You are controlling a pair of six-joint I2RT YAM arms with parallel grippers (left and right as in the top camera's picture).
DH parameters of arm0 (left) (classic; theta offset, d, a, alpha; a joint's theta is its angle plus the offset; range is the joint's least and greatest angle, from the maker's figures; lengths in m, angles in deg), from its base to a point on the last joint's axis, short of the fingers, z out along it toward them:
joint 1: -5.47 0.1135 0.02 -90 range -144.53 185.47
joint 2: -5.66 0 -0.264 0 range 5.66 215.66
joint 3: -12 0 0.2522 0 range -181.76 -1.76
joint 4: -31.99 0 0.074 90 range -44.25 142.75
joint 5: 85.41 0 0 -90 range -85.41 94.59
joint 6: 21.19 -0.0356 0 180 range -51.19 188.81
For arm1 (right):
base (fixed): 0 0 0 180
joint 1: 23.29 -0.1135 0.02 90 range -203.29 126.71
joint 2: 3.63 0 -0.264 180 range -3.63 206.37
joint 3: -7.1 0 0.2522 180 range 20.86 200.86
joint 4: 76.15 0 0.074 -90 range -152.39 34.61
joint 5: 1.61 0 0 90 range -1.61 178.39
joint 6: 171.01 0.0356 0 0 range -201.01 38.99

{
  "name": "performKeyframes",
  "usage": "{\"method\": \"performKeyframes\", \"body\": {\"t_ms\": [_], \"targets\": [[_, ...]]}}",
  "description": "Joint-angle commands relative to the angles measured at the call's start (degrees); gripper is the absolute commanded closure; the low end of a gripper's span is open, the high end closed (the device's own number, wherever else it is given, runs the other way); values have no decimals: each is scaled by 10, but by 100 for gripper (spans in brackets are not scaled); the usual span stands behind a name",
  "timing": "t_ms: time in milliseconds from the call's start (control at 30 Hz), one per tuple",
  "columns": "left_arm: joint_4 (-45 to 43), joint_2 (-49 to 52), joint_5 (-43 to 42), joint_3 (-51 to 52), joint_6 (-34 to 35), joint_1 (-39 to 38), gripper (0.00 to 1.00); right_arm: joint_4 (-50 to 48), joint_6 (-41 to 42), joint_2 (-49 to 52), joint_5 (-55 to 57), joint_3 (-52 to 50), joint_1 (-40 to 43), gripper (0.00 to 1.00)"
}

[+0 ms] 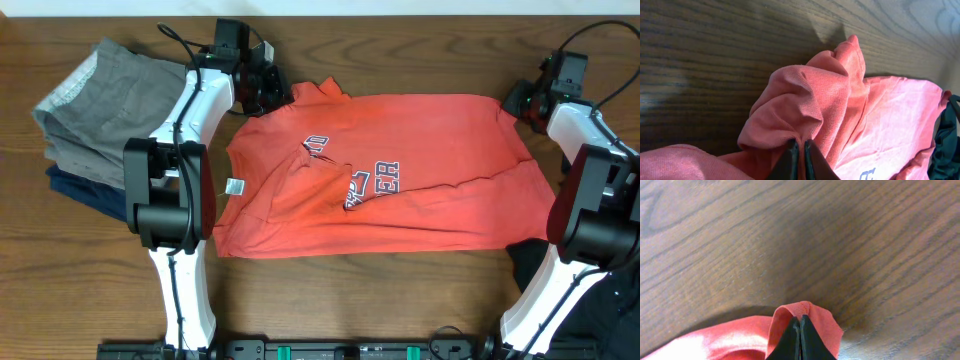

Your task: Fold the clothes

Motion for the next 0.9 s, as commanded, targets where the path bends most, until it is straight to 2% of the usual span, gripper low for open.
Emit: {"method": "performKeyframes", "body": {"t_ms": [0,133,167,233,367,533,700,867], "targets": [[2,-17,5,-10,1,3,94,0,1,5,6,9,3,99],[2,-17,5,-10,1,3,94,5,1,5,5,9,3,99],[2,-17,5,-10,1,3,94,5,1,5,4,9,3,93],[2,-17,5,-10,1,3,94,4,1,5,4,9,3,69],[2,-17,5,-10,-2,3,94,3,3,5,4,9,2,55],[2,-17,10,-10,-4,3,94,-4,3,5,14,9,-2,54],[2,-17,18,-10,-4,3,94,-12,3,9,17,9,-8,62],[2,-17,18,-10,-4,3,94,-16,18,25,17,9,-10,62]]}}
